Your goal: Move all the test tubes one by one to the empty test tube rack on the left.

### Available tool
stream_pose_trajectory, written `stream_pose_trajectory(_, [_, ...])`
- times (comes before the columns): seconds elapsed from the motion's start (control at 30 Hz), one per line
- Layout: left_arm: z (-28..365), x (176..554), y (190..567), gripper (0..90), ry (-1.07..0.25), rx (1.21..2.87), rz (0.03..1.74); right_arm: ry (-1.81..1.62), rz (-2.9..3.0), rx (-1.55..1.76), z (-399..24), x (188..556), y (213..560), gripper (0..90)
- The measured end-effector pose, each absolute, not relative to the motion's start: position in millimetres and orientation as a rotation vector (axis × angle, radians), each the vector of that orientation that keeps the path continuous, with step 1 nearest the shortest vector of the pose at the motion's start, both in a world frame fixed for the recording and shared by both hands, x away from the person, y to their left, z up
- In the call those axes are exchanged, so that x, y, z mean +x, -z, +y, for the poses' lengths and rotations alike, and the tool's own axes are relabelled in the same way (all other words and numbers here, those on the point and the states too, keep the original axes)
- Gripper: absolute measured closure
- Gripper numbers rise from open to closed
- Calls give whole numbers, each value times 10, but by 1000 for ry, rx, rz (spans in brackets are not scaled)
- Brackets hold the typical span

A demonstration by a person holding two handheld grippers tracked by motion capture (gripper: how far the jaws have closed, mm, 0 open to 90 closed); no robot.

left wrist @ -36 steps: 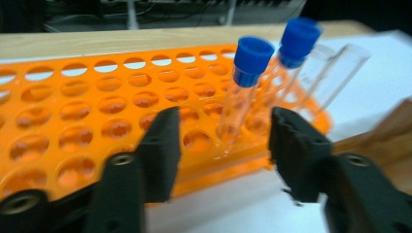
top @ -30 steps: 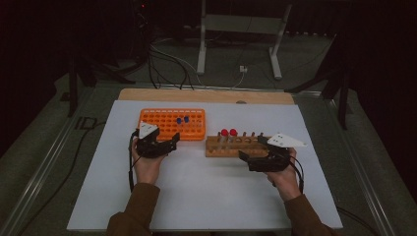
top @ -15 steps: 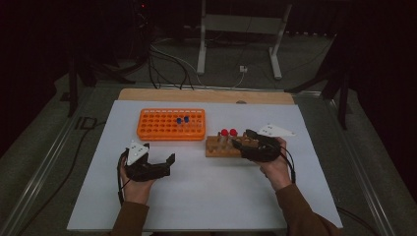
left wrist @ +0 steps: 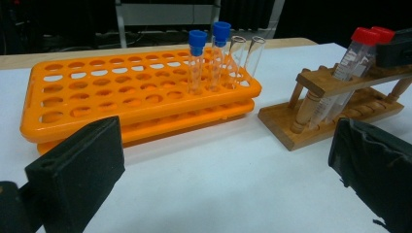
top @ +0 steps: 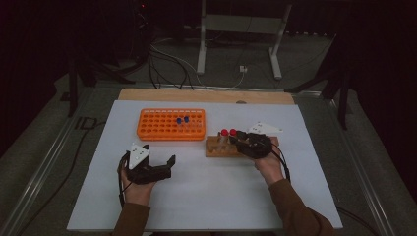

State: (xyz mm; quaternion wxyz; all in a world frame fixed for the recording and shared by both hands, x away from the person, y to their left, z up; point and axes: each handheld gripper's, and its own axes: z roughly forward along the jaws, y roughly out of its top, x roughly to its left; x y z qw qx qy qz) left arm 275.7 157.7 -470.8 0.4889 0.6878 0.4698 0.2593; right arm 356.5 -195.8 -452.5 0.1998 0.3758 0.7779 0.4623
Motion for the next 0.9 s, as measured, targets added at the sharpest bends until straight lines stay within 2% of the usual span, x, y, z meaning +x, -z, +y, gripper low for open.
stream_pose_trajectory(0.53, [1552,2752,4719,7,-639,1685,1134,-1256,2197,1048,-1820,3661,4604,739])
stream_pose_trajectory(0.9, [1523,2753,4731,7,-638,1697,1121,-1286,2167,1025,-1855,3610,4519,745])
